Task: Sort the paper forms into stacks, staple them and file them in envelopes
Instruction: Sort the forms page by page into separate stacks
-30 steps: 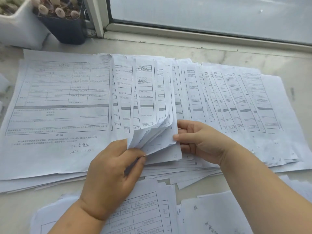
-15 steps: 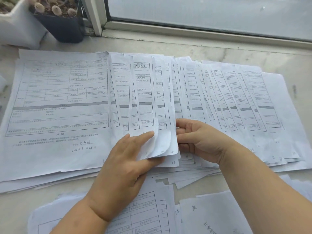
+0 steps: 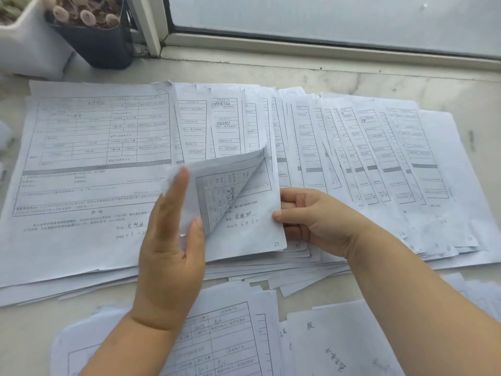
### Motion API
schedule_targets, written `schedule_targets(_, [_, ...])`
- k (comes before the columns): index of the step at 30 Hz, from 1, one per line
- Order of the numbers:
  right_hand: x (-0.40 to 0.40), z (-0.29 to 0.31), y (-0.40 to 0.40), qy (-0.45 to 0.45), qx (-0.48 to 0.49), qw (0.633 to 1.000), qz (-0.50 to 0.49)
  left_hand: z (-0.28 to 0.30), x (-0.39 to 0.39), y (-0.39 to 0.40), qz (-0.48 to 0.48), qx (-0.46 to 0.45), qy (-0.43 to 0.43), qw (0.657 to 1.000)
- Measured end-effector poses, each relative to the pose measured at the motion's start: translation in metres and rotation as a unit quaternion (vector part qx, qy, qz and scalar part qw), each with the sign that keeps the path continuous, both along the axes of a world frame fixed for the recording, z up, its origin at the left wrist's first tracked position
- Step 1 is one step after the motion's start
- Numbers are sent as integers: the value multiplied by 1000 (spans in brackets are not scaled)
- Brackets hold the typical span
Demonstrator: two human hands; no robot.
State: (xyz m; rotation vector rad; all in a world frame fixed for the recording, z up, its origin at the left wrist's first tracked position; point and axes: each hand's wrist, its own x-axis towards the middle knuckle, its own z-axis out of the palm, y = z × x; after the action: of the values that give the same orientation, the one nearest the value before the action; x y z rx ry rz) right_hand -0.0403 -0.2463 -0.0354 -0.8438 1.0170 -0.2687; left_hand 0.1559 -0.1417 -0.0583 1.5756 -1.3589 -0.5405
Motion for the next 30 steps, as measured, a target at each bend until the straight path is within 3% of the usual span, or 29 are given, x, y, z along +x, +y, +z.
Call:
schedule_targets(3, [3, 1, 2, 18, -8, 1000, -8, -4, 4, 0, -118, 24, -109, 987])
schedule_targets(5, [8, 2, 2, 43, -14, 999, -22, -8, 5, 2, -141, 46, -136, 979])
schedule_targets(12, [17, 1, 4, 88, -31, 995, -48, -5, 14, -1, -105, 58, -25, 992])
schedule_targets(16, [13, 3, 4, 62, -24, 997, -45, -6, 2, -3, 35, 38, -5, 999])
schedule_targets(18, [11, 4, 5, 50, -22, 998, -37, -2, -4, -4, 45, 7, -2, 999])
schedule_targets(21, [14, 2, 7, 86, -44, 995, -20, -1, -5, -2, -25, -49, -109, 993])
schedule_targets(23, [17, -1, 11, 144, -99, 985, 3, -8, -5, 1, -86, -33, -151, 984])
schedule_targets(25, [20, -2, 12, 181, -132, 974, 11, -15, -4, 4, -103, -13, -160, 982])
schedule_targets(30, [19, -3, 10, 174, -104, 978, -46, -16, 6, 1, -102, -32, -204, 973])
